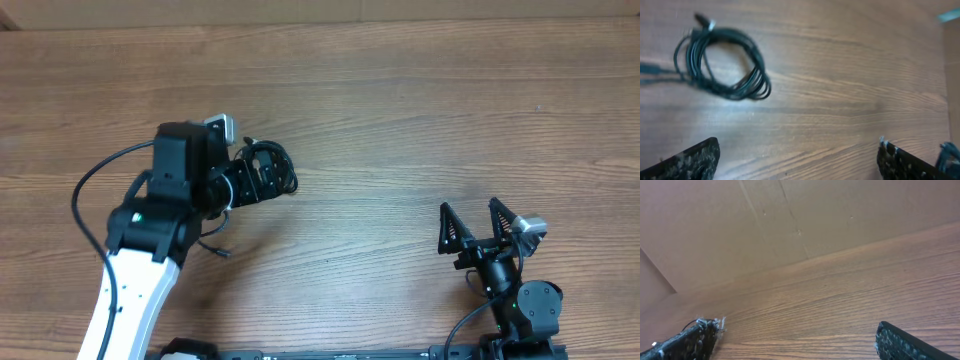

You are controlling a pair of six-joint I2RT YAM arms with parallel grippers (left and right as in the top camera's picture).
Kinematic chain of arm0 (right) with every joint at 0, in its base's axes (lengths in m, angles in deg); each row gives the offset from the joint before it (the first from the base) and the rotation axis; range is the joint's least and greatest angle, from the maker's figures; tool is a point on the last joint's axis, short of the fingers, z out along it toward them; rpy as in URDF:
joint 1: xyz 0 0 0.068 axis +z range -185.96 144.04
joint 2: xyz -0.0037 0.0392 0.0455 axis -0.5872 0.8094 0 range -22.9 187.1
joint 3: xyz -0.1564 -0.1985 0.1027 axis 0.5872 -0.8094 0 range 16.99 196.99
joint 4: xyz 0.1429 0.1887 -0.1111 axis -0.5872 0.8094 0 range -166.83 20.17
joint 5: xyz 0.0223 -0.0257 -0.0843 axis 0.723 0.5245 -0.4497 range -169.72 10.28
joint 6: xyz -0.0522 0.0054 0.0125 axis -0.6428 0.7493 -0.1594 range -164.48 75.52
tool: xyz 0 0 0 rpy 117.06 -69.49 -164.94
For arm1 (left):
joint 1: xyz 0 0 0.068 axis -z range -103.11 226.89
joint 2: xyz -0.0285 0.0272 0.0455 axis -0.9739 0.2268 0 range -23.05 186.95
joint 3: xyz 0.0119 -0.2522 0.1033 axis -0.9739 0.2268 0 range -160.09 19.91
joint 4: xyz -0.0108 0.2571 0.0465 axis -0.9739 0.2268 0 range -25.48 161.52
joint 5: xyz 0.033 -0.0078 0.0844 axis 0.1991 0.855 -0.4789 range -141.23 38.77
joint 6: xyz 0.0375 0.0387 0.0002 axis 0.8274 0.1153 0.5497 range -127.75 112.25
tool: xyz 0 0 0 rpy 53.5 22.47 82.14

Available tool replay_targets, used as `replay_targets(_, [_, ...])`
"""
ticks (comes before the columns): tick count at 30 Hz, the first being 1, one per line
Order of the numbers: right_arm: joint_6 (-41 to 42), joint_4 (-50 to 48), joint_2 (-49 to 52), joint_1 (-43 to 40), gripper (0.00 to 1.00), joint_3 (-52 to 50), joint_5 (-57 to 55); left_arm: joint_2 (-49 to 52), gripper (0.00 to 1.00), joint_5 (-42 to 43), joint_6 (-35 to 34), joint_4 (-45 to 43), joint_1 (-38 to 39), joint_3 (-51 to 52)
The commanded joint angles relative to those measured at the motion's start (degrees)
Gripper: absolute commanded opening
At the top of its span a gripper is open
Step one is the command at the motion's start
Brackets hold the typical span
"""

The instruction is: Untangle cables

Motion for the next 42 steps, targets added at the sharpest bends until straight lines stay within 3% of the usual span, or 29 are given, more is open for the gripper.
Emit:
replay_targets(1, [-0.2, -0.1, 0.0, 0.3, 1.00, -0.6, -0.5, 2.4, 1.00, -1.0, -2.6, 1.0, 0.4, -1.5])
replay_targets(13, [-0.2, -0.1, 0.0, 0.3, 1.00, -0.6, -0.5, 10.6, 0.95, -7.9, 1.5, 2.5, 0.4, -8.0])
replay_targets(21, [-0.2, -0.1, 0.0, 0.3, 1.00, -0.6, -0.5, 12.4, 0.86, -11.6, 4.6, 5.4, 0.4, -13.5])
replay_targets(23, [-0.2, -0.1, 0.0, 0.3, 1.00, -0.6, -0.5, 12.4, 0.66, -11.2, 7.4, 5.4, 0.4, -13.5])
replay_targets(24, [-0.2, -0.1, 0.0, 0.3, 1.00, -0.6, -0.5, 12.4, 0.41, -11.2, 8.5, 5.5, 0.4, -13.5])
replay_targets(26, [-0.2, -0.1, 0.0, 0.3, 1.00, -0.6, -0.5, 12.4, 0.04, -11.2, 9.2, 5.8, 0.4, -13.5])
replay_targets(33, [-0.2, -0.1, 0.0, 0.3, 1.00, -0.6, -0.5, 12.6, 0.05, -7.3, 9.1, 8.4, 0.4, -12.8])
replay_targets(36, [-0.1, -0.2, 0.0, 0.3, 1.00, -0.6, -0.4, 13.2, 0.09, -7.4, 9.2, 9.6, 0.4, -12.2])
replay_targets(42, [6.9, -1.2, 0.0, 0.3, 1.00, -0.5, 12.9, 16.2, 0.14, -7.3, 9.2, 10.3, 0.4, -11.9])
